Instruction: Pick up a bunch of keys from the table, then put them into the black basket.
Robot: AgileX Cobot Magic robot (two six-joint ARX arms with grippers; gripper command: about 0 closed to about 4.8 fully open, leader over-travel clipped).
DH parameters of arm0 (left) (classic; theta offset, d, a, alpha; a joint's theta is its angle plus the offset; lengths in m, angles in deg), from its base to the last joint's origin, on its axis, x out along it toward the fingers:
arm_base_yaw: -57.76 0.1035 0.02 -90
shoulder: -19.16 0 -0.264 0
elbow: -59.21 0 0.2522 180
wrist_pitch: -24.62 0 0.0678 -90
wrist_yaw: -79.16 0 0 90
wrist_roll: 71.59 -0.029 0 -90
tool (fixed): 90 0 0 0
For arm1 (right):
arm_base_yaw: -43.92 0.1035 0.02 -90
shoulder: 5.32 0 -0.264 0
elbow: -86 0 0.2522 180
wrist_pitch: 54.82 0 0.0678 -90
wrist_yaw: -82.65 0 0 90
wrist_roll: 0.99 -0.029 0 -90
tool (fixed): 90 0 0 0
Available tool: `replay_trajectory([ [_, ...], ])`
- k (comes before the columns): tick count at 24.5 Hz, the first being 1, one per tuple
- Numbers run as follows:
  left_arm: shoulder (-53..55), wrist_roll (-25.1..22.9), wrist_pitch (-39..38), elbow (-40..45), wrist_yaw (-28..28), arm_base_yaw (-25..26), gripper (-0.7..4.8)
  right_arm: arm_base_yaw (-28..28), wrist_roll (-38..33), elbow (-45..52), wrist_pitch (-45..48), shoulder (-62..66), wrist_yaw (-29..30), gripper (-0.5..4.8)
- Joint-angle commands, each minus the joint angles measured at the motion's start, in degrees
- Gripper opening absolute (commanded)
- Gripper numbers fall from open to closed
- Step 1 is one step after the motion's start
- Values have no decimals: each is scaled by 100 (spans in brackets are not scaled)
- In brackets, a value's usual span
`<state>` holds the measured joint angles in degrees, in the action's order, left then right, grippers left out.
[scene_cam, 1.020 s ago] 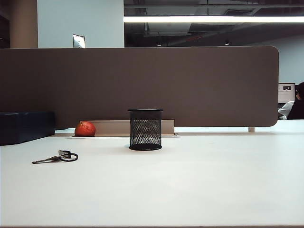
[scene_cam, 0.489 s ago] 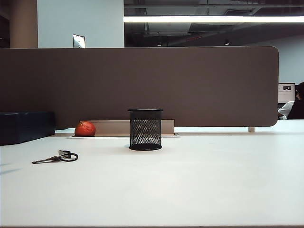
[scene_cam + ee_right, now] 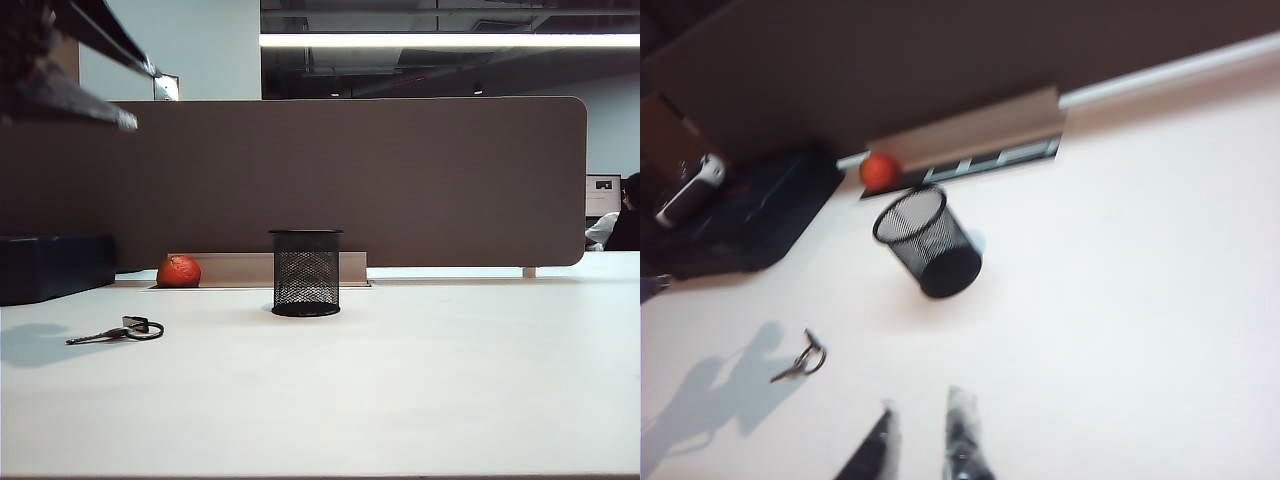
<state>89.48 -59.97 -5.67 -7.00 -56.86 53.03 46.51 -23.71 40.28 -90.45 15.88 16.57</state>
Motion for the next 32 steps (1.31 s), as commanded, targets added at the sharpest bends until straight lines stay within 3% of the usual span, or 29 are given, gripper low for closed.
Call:
replay_trajectory([
  [1, 407, 234, 31, -13, -46, -111, 312, 7, -210, -50, 138, 245, 313, 131],
  [6, 940, 234, 70, -13, -9, -129, 314, 9, -490, -50, 286, 549, 516, 181],
  [12, 1307, 396, 79, -13, -4, -129, 314, 11, -627, -50, 282, 870, 1014, 181],
  [18, 1727, 557, 74, -13, 133, -131, 314, 11, -625, -50, 278, 1038, 1113, 182],
  [19, 1784, 557, 74, -13, 192, -131, 315, 11, -627, -50, 282, 1064, 1128, 192],
  [20, 1884, 557, 77, -13, 275, -131, 315, 11, -627, -50, 278, 1102, 1220, 249],
  [21, 1941, 557, 81, -13, 302, -131, 316, 11, -645, -50, 278, 1143, 1283, 274],
  [23, 2076, 557, 101, -13, 549, -131, 415, 11, -734, -50, 278, 1255, 1375, 275],
  [24, 2151, 557, 101, -13, 638, -131, 437, 11, -734, -50, 282, 1303, 1375, 275],
  [32, 2332, 769, 745, -13, 634, -133, 436, 9, -732, -50, 284, 1327, 1364, 275],
])
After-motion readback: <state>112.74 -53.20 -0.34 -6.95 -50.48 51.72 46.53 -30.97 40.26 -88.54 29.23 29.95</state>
